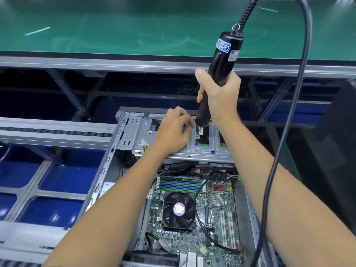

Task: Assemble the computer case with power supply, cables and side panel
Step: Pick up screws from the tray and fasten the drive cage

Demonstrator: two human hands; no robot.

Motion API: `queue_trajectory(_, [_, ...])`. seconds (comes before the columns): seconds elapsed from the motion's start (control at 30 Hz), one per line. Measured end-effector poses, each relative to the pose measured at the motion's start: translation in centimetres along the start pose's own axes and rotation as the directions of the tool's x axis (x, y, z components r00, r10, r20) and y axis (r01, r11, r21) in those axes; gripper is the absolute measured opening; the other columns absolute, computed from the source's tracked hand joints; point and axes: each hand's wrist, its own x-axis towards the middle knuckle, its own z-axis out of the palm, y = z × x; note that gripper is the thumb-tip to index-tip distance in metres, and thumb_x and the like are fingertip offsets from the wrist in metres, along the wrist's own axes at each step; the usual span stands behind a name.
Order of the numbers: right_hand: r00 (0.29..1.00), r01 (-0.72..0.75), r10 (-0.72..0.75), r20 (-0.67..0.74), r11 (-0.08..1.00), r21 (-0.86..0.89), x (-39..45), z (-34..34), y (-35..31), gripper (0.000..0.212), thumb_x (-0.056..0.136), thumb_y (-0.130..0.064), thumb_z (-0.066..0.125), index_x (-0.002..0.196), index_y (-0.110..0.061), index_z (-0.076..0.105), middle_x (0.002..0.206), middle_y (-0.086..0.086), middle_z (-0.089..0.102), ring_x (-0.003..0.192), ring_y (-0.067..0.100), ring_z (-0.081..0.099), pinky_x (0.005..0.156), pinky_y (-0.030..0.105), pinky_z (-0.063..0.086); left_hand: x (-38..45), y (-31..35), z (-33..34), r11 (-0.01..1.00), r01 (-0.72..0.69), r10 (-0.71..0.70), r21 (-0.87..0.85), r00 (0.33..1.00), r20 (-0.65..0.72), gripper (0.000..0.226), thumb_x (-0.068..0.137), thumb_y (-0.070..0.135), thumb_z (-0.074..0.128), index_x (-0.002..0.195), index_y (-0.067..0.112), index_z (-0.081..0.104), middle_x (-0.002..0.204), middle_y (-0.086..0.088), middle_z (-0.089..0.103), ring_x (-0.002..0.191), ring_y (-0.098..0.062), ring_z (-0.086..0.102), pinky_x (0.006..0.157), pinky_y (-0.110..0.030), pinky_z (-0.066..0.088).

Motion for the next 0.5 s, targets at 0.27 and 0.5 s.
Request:
queue_trajectory(0.27, [0.999,0.021,-0.020,0.049,0.999,-0.024,-0.15,0.16,0.11,0.022,0.087,-0.012,0.071,0.077,-0.006,0.052,0.055,0.005,0.054,0.045,0.021,0.051,0.051,0.028,0.046,-0.23,0.56,-0.66,0.991,0.038,-0.021,-0.127,0.991,0.132,0.013,0.080,0.020,0.071,0.078,0.029,0.062,0.086,0.012,0.054,0.088,-0.015,0.046,0.084,-0.041,0.041])
queue_trajectory(0.5, [0.993,0.049,-0.044,0.111,0.998,-0.042,-0.39,0.31,0.36,0.019,0.086,-0.010,0.069,0.080,-0.003,0.052,0.056,0.011,0.052,0.045,0.023,0.050,0.052,0.029,0.047,-0.16,0.66,-0.80,0.978,0.096,-0.068,-0.185,0.986,0.153,0.021,0.078,0.019,0.074,0.072,0.031,0.057,0.084,0.011,0.055,0.085,-0.014,0.046,0.082,-0.039,0.042])
